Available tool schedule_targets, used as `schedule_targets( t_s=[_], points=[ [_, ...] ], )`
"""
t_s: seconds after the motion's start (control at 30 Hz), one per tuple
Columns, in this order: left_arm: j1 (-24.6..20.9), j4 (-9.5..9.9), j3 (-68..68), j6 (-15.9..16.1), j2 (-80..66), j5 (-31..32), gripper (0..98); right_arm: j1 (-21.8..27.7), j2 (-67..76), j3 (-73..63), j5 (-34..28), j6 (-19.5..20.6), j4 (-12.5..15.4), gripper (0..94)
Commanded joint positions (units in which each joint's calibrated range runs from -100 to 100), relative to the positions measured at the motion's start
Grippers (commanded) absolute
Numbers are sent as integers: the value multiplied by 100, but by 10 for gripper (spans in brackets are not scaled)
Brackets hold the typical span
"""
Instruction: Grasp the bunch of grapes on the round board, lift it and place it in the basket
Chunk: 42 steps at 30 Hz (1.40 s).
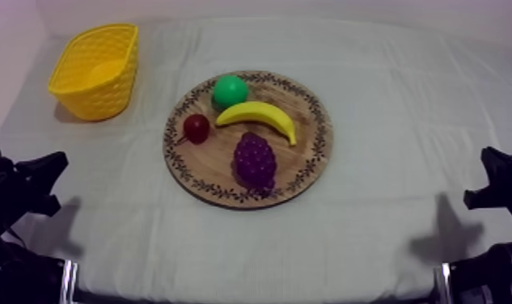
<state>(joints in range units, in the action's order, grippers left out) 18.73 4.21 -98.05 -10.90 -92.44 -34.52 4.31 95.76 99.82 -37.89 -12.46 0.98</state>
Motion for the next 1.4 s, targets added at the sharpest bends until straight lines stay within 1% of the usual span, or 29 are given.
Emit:
schedule_targets(
  t_s=[0.0, 0.07, 0.17, 0.23, 0.33, 0.47, 0.57, 0.67, 0.73, 0.8, 0.87, 1.07, 1.2, 1.37],
  points=[
    [27, 1, 15, 0, 451, 257, 0, -2, 0, -4, -2, 1, -3, 3],
    [71, 15, 77, -51, 819, 475, 0, -2, 0, -4, -2, 2, -3, 3],
    [129, 14, 347, -85, 1443, 636, 0, -2, 0, -4, -2, 3, -3, 3],
    [171, 5, 628, -73, 1878, 634, 0, -2, 0, -4, -2, 3, -3, 3],
    [237, -59, 1194, 0, 2539, 397, 0, -2, 0, -4, -2, 3, -3, 3],
    [333, -249, 2096, 194, 3396, -147, 0, -2, 0, -4, -2, 3, -3, 3],
    [413, -445, 2855, 332, 4024, -692, 0, -2, 0, -4, -2, 3, -3, 3],
    [489, -681, 3646, 428, 4633, -1295, 0, -2, 0, -4, -2, 3, -3, 3],
    [530, -844, 4175, 445, 5037, -1712, 0, -2, 0, -4, -2, 3, -3, 3],
    [568, -980, 4695, 365, 5435, -2142, 0, -2, 0, -4, -2, 3, -3, 3],
    [631, -1054, 5182, 289, 5810, -2534, 0, -2, 0, -4, -2, 3, -3, 3],
    [896, -1042, 6513, 40, 6881, -3585, 0, -2, 0, -4, -2, 3, -3, 3],
    [1008, -964, 7288, -193, 7519, -4206, 0, -2, 0, -4, -2, 3, -3, 3],
    [1209, -824, 8111, -528, 8249, -4804, 0, -2, 0, -4, -2, 3, -3, 3]
  ],
)
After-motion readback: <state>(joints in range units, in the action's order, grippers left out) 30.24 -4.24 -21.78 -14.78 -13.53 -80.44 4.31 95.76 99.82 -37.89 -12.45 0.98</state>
